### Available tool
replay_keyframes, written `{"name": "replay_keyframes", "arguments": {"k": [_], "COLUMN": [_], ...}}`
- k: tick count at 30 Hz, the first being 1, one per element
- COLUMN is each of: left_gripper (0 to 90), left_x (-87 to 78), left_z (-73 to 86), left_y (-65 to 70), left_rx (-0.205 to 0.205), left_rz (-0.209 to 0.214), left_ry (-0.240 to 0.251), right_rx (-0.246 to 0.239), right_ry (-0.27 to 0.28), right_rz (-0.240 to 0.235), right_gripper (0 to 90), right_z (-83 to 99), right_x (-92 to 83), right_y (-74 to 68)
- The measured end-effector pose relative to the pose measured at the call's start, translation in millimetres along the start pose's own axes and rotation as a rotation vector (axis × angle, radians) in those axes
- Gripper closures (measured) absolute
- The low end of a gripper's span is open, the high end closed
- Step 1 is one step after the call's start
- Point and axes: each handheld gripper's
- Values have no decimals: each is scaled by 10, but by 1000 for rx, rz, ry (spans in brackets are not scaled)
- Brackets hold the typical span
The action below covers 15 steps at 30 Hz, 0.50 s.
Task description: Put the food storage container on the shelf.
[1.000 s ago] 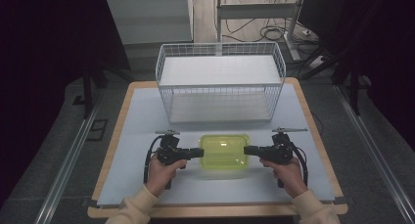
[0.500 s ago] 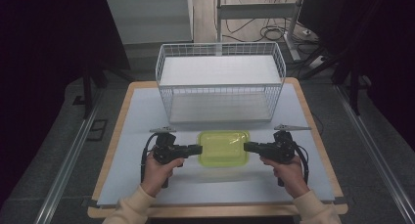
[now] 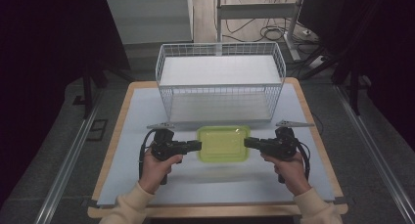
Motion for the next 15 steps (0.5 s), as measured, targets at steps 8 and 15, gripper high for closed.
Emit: {"name": "replay_keyframes", "arguments": {"k": [8, 15], "left_gripper": [803, 802], "left_x": [-83, -143], "left_z": [-100, -196], "left_y": [77, 129], "left_rx": [29, 32], "left_rz": [-6, -4], "left_ry": [13, 29], "right_rx": [-8, -21], "right_ry": [19, 29], "right_rz": [-3, -3], "right_gripper": [805, 805], "right_z": [-101, -238], "right_x": [-22, -45], "right_y": [-41, -77]}}
Point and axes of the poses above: each handheld gripper's, and its own axes: x roughly forward along the jaws, z roughly out of its underside, y roughly to its right, and after that the axes turned 11 degrees about -x, right-handed
